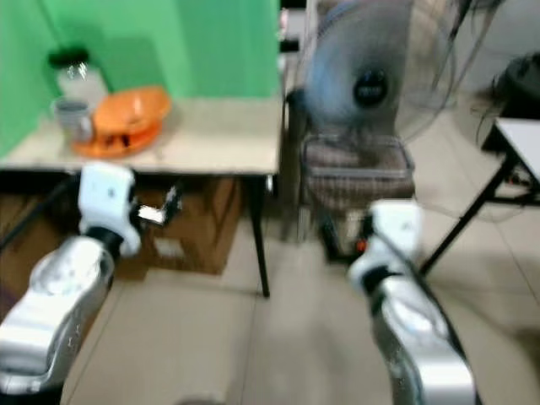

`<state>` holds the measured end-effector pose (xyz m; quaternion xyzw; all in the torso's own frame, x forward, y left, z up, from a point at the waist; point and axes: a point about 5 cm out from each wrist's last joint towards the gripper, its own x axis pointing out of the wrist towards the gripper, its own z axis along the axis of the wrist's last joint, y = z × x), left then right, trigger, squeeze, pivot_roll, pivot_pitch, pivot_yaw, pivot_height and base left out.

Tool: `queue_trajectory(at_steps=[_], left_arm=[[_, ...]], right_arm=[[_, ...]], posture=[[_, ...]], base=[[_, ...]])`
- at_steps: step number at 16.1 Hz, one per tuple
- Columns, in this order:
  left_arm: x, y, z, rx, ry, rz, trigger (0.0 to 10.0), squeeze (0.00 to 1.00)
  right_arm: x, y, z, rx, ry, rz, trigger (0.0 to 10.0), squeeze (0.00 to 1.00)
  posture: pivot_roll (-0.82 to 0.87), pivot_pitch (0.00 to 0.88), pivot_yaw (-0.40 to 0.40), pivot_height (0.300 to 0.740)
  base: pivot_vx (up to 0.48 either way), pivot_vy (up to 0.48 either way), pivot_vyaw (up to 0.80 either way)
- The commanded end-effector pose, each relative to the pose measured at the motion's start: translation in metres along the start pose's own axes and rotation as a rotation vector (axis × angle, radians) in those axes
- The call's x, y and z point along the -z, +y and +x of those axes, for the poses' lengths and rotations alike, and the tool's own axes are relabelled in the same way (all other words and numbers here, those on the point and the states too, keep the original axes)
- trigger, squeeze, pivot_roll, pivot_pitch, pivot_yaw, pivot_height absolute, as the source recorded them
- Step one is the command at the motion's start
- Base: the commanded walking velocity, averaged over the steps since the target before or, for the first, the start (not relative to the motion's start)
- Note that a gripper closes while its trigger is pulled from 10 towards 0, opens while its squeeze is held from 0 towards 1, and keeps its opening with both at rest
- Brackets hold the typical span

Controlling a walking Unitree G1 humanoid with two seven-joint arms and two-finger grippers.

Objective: Setting the table

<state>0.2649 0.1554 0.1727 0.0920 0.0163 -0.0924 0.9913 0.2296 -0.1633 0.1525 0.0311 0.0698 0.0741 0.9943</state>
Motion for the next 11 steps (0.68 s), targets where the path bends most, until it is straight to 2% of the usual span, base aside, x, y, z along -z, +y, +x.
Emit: queue_trajectory(at_steps=[1, 5, 8, 11], left_arm=[[-0.0018, -0.0004, 0.0004, -0.006, -0.014, -0.009, 10.0, 0.00], [-0.0001, 0.0024, 0.0010, -0.028, 0.002, -0.007, 10.0, 0.00], [0.0010, 0.0046, -0.0017, -0.043, 0.007, -0.010, 10.0, 0.00], [0.0028, 0.0035, -0.0027, -0.039, 0.013, -0.014, 10.0, 0.00]], right_arm=[[-0.0035, -0.0024, -0.0001, 0.004, -0.003, -0.023, 10.0, 0.00], [-0.0032, 0.0021, 0.0012, -0.038, -0.001, -0.019, 10.0, 0.00], [-0.0022, 0.0049, 0.0012, -0.065, 0.012, -0.028, 10.0, 0.00], [0.0002, -0.0009, -0.0008, -0.021, 0.021, -0.002, 10.0, 0.00]], posture=[[0.05, 0.000, 0.076, 0.740], [0.06, 0.000, 0.073, 0.740], [0.06, 0.000, 0.066, 0.740], [0.05, 0.000, 0.064, 0.740]], base=[[0.000, 0.000, 0.80], [0.000, 0.000, 0.80], [0.264, 0.000, 0.77], [0.287, 0.000, 0.00]])
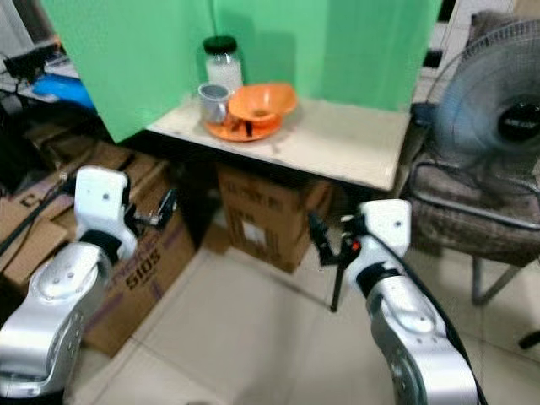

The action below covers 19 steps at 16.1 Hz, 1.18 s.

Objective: Setting the table

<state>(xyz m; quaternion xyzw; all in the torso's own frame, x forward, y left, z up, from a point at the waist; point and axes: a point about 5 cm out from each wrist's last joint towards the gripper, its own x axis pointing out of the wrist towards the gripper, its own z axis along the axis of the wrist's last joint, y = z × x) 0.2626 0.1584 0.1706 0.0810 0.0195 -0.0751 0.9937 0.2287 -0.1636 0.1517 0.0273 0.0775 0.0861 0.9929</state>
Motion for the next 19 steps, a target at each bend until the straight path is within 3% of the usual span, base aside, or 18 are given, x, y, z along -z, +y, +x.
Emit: queue_trajectory(at_steps=[1, 14, 19], left_arm=[[0.0001, 0.0012, -0.0001, -0.005, 0.006, 0.009, 10.0, 0.00], [-0.0022, 0.0025, 0.0007, -0.007, -0.002, 0.007, 10.0, 0.00], [-0.0021, 0.0025, 0.0010, 0.000, 0.001, 0.012, 10.0, 0.00]], right_arm=[[-0.0010, -0.0011, -0.0002, 0.004, 0.003, 0.003, 10.0, 0.00], [-0.0032, 0.0014, 0.0034, -0.016, 0.004, -0.076, 10.0, 0.00], [-0.0032, -0.0017, 0.0027, 0.020, -0.011, -0.030, 10.0, 0.00]], posture=[[0.05, 0.000, 0.062, 0.740], [0.06, 0.000, 0.061, 0.740], [0.06, 0.000, 0.064, 0.740]], base=[[0.289, 0.000, 0.00], [0.305, 0.000, 0.06], [0.307, 0.000, 0.00]])
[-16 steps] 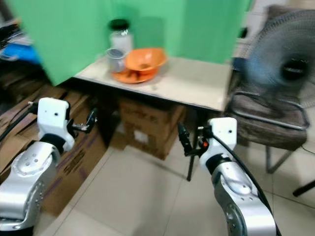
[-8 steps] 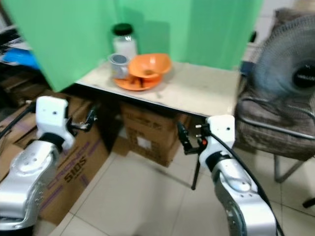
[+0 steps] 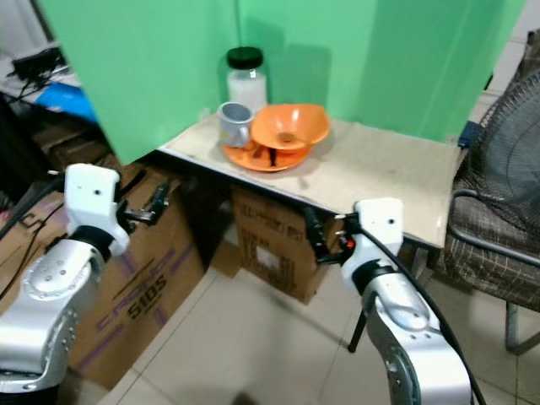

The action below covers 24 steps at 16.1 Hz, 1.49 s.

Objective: Setting the table

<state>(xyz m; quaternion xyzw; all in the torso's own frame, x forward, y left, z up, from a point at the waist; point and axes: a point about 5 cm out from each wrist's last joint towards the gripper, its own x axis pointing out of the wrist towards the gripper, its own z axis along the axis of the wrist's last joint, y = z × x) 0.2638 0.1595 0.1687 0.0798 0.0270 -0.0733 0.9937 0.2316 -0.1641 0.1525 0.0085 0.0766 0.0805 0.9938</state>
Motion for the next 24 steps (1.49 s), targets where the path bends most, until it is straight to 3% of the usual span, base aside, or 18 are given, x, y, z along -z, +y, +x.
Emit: queue_trajectory(at_steps=[1, 18, 20, 24], left_arm=[[-0.0044, 0.0018, 0.0002, 0.003, -0.014, 0.017, 10.0, 0.00], [-0.0032, 0.0026, -0.0018, 0.020, -0.017, 0.042, 10.0, 0.00], [-0.0037, 0.0030, -0.0024, 0.053, -0.016, 0.061, 10.0, 0.00], [-0.0041, 0.0017, -0.0017, 0.071, -0.014, 0.072, 10.0, 0.00]], right_arm=[[-0.0020, -0.0006, 0.0006, 0.007, -0.014, 0.008, 10.0, 0.00], [-0.0023, 0.0050, 0.0017, -0.025, -0.024, 0.002, 10.0, 0.00], [-0.0032, 0.0011, -0.0007, 0.026, -0.062, 0.048, 10.0, 0.00], [-0.0051, 0.0025, 0.0006, 0.015, -0.075, 0.055, 10.0, 0.00]], posture=[[0.06, 0.000, 0.064, 0.740], [0.07, 0.000, 0.074, 0.740], [0.08, 0.000, 0.087, 0.740], [0.09, 0.000, 0.089, 0.740]], base=[[0.307, 0.000, 0.00], [0.307, 0.000, 0.00], [0.307, 0.000, 0.00], [0.306, 0.000, 0.00]])
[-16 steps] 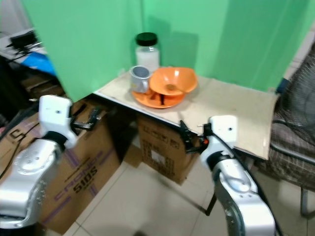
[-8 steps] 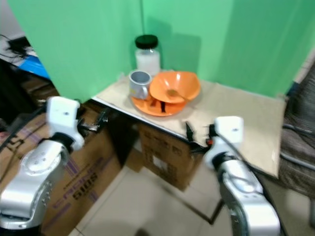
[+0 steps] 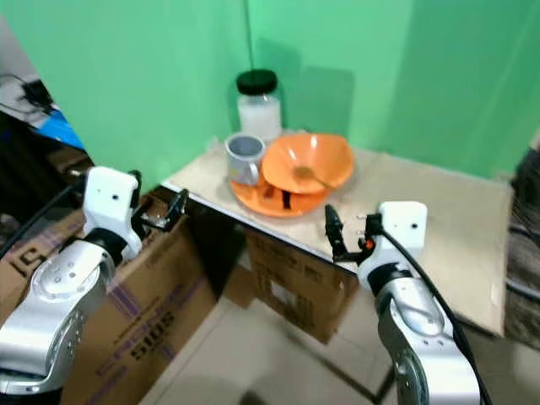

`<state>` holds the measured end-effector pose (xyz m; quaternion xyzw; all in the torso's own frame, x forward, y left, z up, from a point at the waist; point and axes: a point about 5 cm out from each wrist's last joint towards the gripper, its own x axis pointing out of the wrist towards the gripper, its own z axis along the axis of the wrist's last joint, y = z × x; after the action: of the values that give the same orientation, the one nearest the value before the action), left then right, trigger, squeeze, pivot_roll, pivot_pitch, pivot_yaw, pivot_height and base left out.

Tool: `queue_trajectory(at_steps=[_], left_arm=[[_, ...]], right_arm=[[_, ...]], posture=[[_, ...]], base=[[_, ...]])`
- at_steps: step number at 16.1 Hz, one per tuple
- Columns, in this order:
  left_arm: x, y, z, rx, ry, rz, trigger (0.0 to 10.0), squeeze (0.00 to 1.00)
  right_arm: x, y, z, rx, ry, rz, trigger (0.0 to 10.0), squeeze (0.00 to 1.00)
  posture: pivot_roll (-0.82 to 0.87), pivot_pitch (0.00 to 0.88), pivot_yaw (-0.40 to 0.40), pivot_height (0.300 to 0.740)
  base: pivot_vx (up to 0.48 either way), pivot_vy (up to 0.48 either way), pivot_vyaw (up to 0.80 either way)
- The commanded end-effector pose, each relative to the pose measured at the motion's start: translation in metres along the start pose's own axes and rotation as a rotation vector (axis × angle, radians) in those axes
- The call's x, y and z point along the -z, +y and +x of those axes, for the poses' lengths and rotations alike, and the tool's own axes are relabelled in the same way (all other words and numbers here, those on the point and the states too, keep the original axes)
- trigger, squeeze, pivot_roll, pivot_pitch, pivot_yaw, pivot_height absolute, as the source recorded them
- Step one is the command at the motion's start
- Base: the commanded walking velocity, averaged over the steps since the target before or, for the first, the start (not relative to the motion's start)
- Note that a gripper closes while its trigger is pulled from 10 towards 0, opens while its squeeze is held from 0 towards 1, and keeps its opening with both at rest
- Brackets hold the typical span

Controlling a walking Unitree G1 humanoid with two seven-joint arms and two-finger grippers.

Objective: Setting the table

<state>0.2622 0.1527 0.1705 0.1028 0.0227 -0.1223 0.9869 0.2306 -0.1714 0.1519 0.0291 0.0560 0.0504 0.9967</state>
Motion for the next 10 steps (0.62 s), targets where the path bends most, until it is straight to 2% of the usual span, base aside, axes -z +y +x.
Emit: queue_trajectory(at_steps=[1, 7, 9, 10], left_arm=[[-0.0008, 0.0077, -0.0019, -0.020, 0.001, 0.023, 10.0, 0.00], [0.0018, 0.0012, -0.0015, 0.044, 0.014, 0.033, 10.0, 0.00], [0.0011, 0.0010, -0.0008, 0.043, 0.012, 0.033, 10.0, 0.00], [0.0014, 0.0010, -0.0009, 0.042, 0.012, 0.034, 10.0, 0.00]], right_arm=[[-0.0053, 0.0106, 0.0025, -0.043, -0.030, 0.015, 10.0, 0.00], [-0.0091, 0.0135, 0.0069, -0.062, -0.055, 0.000, 10.0, 0.00], [-0.0098, 0.0139, 0.0082, -0.070, -0.055, -0.008, 10.0, 0.00], [-0.0104, 0.0140, 0.0094, -0.072, -0.058, -0.016, 10.0, 0.00]], posture=[[0.09, 0.000, 0.090, 0.740], [0.09, 0.000, 0.093, 0.740], [0.10, 0.000, 0.087, 0.740], [0.10, 0.000, 0.086, 0.740]], base=[[0.307, 0.000, 0.00], [0.307, 0.000, 0.00], [0.309, 0.000, -0.58], [0.307, 0.000, 0.00]])
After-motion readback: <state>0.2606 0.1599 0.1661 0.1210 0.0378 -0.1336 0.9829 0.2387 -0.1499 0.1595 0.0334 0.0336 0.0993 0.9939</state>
